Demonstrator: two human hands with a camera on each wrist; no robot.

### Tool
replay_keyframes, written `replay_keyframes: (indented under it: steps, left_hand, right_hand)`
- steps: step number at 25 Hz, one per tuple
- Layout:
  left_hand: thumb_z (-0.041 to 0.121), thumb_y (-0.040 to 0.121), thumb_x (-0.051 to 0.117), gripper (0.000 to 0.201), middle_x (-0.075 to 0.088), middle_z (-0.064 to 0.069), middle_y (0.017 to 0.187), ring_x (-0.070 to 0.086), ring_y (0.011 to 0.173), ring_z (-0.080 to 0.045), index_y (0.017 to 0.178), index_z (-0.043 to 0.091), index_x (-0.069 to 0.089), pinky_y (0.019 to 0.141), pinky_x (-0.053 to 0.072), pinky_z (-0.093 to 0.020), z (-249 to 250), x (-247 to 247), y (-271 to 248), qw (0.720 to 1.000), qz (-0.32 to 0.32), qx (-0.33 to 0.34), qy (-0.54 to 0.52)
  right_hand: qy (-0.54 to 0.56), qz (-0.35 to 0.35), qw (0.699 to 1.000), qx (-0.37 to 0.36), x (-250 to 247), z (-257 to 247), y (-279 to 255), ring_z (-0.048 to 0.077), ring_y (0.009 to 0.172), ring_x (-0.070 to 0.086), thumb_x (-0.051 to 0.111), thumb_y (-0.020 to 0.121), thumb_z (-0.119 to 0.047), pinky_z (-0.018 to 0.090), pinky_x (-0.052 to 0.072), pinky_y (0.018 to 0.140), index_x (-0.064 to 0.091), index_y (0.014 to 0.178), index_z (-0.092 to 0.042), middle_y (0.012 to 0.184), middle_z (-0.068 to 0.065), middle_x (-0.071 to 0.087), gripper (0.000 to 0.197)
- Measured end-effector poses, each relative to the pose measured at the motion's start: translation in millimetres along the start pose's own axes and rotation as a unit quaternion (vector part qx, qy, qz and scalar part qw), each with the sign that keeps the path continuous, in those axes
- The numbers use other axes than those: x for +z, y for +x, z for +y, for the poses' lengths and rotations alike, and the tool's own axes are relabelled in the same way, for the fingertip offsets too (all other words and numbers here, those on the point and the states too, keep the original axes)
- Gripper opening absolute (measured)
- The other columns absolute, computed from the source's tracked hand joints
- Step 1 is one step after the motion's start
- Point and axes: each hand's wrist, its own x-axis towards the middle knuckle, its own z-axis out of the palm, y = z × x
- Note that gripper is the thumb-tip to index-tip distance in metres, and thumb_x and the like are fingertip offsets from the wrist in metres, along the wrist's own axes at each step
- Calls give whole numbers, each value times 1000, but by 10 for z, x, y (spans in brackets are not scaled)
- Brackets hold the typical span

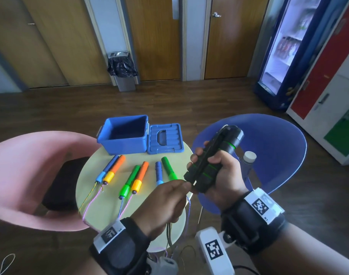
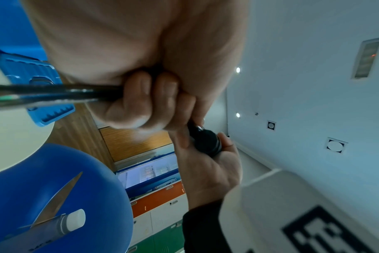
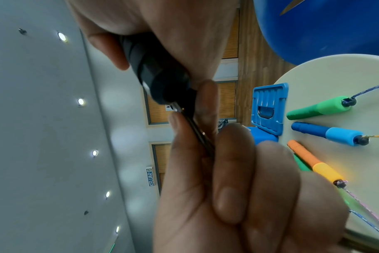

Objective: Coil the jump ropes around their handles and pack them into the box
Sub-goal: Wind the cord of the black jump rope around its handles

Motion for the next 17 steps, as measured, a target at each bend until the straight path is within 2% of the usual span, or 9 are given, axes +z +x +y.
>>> replay_keyframes:
  steps: [3, 5, 8, 10, 11, 14, 17]
  left_hand:
    - [31, 100, 52, 34, 28, -1, 51, 23, 45, -15, 71, 13, 55, 47, 16, -31, 65, 17, -28, 998, 1, 25, 61]
    - [28, 103, 50, 38, 30, 0, 52, 26, 46, -13, 66, 21, 52, 47, 20, -30, 120, 26, -35, 992, 9, 48, 113]
    - [35, 101, 50, 35, 33, 8, 51, 29, 47, -9, 68, 28, 57, 47, 24, -23, 177, 20, -21, 987, 5, 77, 142]
    - [43, 95, 48, 31, 32, 6, 51, 28, 47, -11, 68, 29, 59, 47, 23, -25, 211, 31, -39, 987, -4, 78, 144]
    - [42, 96, 48, 33, 32, 5, 51, 27, 47, -12, 67, 30, 59, 48, 22, -26, 222, 34, -50, 987, -9, 77, 140]
    - [26, 104, 46, 46, 31, 3, 53, 26, 50, -13, 59, 30, 54, 52, 20, -32, 239, 52, -78, 988, -22, 78, 129]
    - [28, 102, 48, 42, 31, 2, 53, 26, 50, -14, 62, 27, 60, 51, 20, -32, 240, 63, -95, 990, -20, 75, 120]
  right_hand:
    - [0, -20, 1000, -11, 25, -21, -11, 23, 70, 51, 44, 62, -4, 36, 44, 71, 49, 102, -12, 80, 8, 53, 40]
    - [13, -28, 999, -22, 55, -28, -17, 23, 70, 51, 44, 63, -4, 36, 43, 72, 50, 103, -11, 80, 9, 53, 41]
    - [41, -29, 998, -29, 94, -30, -34, 24, 69, 52, 46, 63, -7, 38, 47, 72, 52, 106, -12, 82, 11, 53, 43]
    - [48, -33, 998, -21, 117, -23, -58, 25, 67, 52, 47, 62, -9, 39, 48, 71, 53, 105, -15, 80, 11, 52, 44]
    - [52, -36, 998, -17, 127, -21, -69, 24, 65, 50, 48, 60, -10, 38, 47, 70, 53, 104, -16, 78, 10, 51, 44]
    - [67, -43, 997, -14, 147, -29, -91, 22, 63, 45, 49, 59, -11, 33, 43, 66, 52, 102, -16, 76, 8, 47, 44]
    - [58, -40, 997, -18, 169, -33, -112, 22, 62, 45, 47, 60, -11, 34, 43, 66, 51, 104, -15, 77, 8, 46, 44]
